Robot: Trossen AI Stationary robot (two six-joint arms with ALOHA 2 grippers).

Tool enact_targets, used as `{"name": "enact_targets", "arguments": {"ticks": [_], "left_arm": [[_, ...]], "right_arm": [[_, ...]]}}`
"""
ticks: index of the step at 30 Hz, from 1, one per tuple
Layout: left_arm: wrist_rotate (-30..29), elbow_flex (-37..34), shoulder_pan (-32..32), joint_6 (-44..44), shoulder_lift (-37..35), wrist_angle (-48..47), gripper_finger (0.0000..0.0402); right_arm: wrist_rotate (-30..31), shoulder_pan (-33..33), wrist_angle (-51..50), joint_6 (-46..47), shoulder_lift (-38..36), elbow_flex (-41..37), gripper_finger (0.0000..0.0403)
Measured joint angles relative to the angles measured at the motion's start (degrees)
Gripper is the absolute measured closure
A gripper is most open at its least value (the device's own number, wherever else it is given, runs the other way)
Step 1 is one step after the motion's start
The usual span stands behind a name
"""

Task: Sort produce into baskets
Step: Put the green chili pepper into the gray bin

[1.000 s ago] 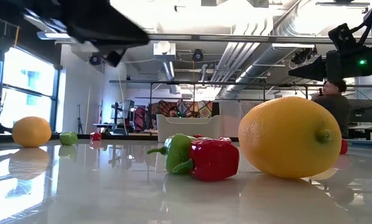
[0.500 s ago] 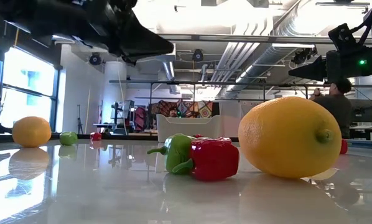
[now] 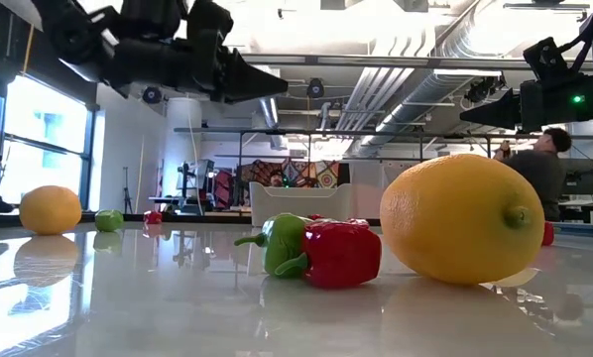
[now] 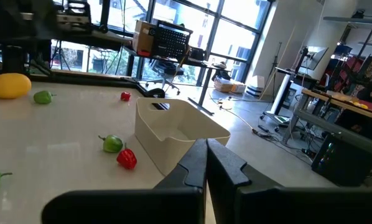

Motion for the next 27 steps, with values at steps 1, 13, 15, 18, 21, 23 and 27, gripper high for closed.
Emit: {"name": "enact_targets", "arguments": {"ticks": [1, 13, 15, 18, 21, 23, 27], "left_arm": [[1.63, 0.0, 1.23, 0.65, 0.0, 0.08, 0.0383], [9.26, 0.0, 7.56, -4.28, 0.04, 1.66, 0.0383], [9.31, 0.0, 7.49, -3.27, 0.04, 1.68, 0.0383], [9.29, 0.0, 7.51, -3.21, 0.04, 1.7, 0.0383], [9.28, 0.0, 7.51, -3.2, 0.04, 1.64, 0.0383], [9.28, 0.0, 7.51, -3.16, 0.04, 1.64, 0.0383], [9.1, 0.0, 7.65, -3.16, 0.04, 1.64, 0.0383]], "right_arm": [[0.0, 0.0, 0.0, -0.01, -0.01, 0.01, 0.0403], [-0.02, 0.0, 0.63, 4.72, -0.01, 0.0, 0.0403], [-0.04, 0.0, 0.9, 4.87, -0.01, 0.02, 0.0403], [-0.09, 0.0, 0.74, 4.06, 0.0, 0.0, 0.0403], [-0.56, 0.0, 0.94, 5.19, -0.02, 0.01, 0.0403], [-0.61, 0.0, 0.9, 4.92, -0.01, 0.0, 0.0403], [-0.79, 0.0, 3.32, 5.17, 0.0, 0.02, 0.0403]]}}
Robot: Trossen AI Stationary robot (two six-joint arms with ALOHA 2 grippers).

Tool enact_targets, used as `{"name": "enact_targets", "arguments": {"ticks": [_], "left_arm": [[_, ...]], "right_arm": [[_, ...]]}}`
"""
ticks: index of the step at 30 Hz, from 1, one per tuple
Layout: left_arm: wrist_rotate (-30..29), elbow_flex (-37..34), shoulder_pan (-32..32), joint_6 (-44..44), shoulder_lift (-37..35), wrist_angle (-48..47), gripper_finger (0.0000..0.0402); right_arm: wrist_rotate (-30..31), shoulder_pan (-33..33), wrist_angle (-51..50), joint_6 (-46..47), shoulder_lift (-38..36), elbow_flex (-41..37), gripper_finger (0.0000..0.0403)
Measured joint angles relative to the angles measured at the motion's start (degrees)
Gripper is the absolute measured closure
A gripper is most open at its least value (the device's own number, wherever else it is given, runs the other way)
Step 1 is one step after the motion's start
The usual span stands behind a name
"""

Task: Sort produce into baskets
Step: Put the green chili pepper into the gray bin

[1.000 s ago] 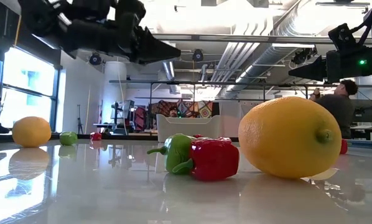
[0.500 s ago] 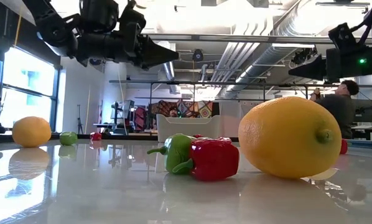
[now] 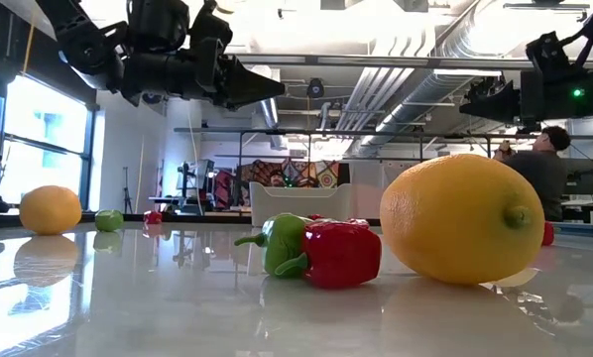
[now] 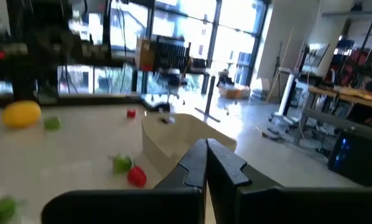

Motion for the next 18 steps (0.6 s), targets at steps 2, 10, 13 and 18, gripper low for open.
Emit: {"name": "enact_targets", "arguments": {"ticks": [2, 10, 13, 18], "left_arm": [[-0.09, 0.0, 0.0, 0.0, 0.0, 0.04, 0.0383], [-0.25, 0.0, 0.01, 0.56, 0.0, 1.15, 0.0383], [-0.26, 0.0, 0.38, 1.04, 0.0, 1.35, 0.0383], [-0.39, 0.0, 1.61, 0.4, 0.0, 0.47, 0.0383]], "right_arm": [[-0.01, 0.0, 1.59, 1.39, 0.0, -0.01, 0.0403], [-2.19, 0.0, 0.37, 3.57, 0.0, 0.0, 0.0403], [-2.14, 0.0, 0.11, 4.09, 0.0, -0.02, 0.0401], [-2.12, 0.0, 0.88, 3.94, 0.45, 0.0, 0.0385]]}}
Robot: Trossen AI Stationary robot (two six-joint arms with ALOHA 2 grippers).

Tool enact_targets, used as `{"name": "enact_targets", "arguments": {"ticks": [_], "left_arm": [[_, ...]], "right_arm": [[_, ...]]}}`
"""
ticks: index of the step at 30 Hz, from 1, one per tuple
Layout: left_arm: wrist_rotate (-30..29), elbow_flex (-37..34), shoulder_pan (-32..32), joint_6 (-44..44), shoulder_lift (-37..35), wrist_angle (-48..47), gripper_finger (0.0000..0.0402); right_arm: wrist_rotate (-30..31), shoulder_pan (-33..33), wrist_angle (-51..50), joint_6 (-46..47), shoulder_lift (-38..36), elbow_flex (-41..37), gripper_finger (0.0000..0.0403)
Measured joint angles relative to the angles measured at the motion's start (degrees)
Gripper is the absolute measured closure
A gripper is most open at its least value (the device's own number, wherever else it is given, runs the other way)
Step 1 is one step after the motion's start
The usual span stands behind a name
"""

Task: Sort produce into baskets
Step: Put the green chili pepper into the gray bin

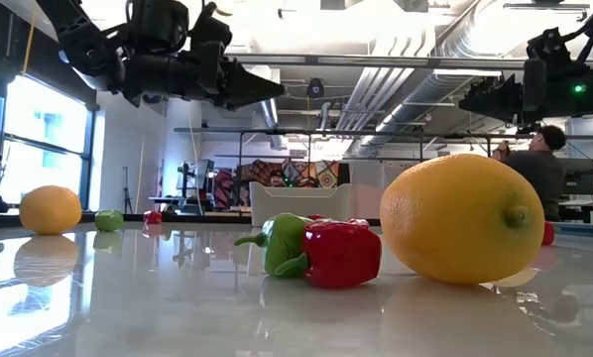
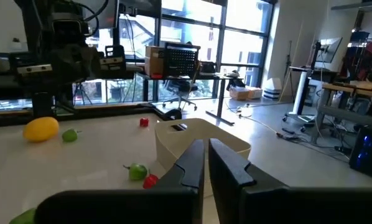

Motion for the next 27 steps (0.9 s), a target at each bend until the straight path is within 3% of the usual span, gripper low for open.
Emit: {"name": "enact_targets", "arguments": {"ticks": [15, 27], "left_arm": [[-0.04, 0.0, 4.08, -0.41, 0.0, 0.4, 0.0383], [-0.04, 0.02, 5.65, 0.33, 0.0, 0.28, 0.0383]], "right_arm": [[4.33, 0.0, 1.0, 2.1, 7.76, 0.19, 0.0285], [9.48, -0.02, 0.62, 2.08, 18.21, 5.02, 0.0208]]}}
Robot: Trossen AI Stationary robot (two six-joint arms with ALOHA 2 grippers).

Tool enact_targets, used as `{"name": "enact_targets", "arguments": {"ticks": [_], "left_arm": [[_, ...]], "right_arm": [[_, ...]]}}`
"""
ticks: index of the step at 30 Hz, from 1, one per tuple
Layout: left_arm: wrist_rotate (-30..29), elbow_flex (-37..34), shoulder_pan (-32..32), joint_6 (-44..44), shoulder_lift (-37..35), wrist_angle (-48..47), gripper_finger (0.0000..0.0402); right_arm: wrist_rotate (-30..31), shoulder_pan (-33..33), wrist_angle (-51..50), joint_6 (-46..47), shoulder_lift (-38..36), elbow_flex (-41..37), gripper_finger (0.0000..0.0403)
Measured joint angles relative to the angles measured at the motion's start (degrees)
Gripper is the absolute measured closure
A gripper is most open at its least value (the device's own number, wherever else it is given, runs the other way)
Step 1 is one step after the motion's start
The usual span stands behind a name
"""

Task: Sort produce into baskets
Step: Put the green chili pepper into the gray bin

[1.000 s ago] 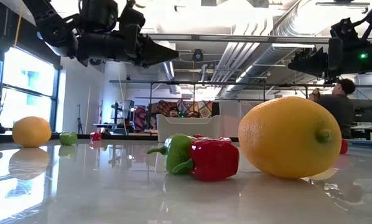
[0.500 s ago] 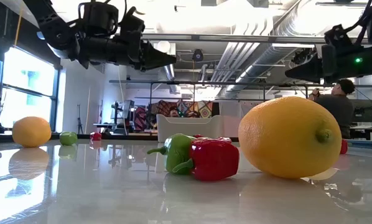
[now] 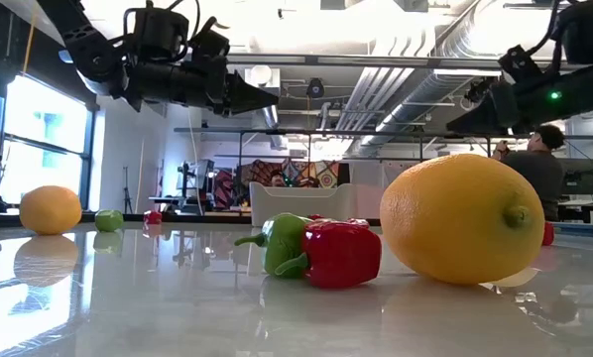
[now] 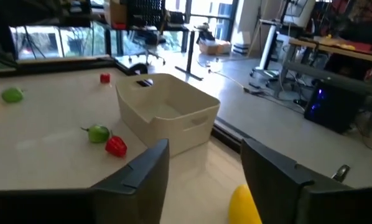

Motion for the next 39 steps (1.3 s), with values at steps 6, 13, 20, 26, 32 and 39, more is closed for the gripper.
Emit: {"name": "enact_targets", "arguments": {"ticks": [6, 13, 20, 26, 32, 39], "left_arm": [[0.0, 0.0, -0.01, -0.21, 0.0, 0.13, 0.0383], [0.0, 0.07, -0.02, -0.28, 0.0, -2.44, 0.0383], [0.01, 0.07, -0.2, -0.3, -0.02, -3.3, 0.0383], [0.02, 0.07, -0.2, -0.3, -0.02, -3.39, 0.0383], [0.02, 0.07, -0.2, -0.3, -0.02, -3.36, 0.0383], [0.02, 0.06, -0.2, -0.27, -0.02, -3.8, 0.0383]], "right_arm": [[-0.24, 0.0, -7.78, 5.35, 6.45, 5.32, 0.0191], [2.84, -0.18, -15.25, 10.58, 14.01, 8.22, 0.0189], [6.91, -5.3, -14.01, 19.35, 19.8, 8.3, 0.0189], [5.8, -10.39, -14.18, 26.1, 25.72, 8.3, 0.0174], [5.71, -13.07, -11.38, 26.8, 32.71, 8.3, 0.0117], [5.51, -15.05, -4.35, 20.54, 40.92, 8.3, 0.0106]]}}
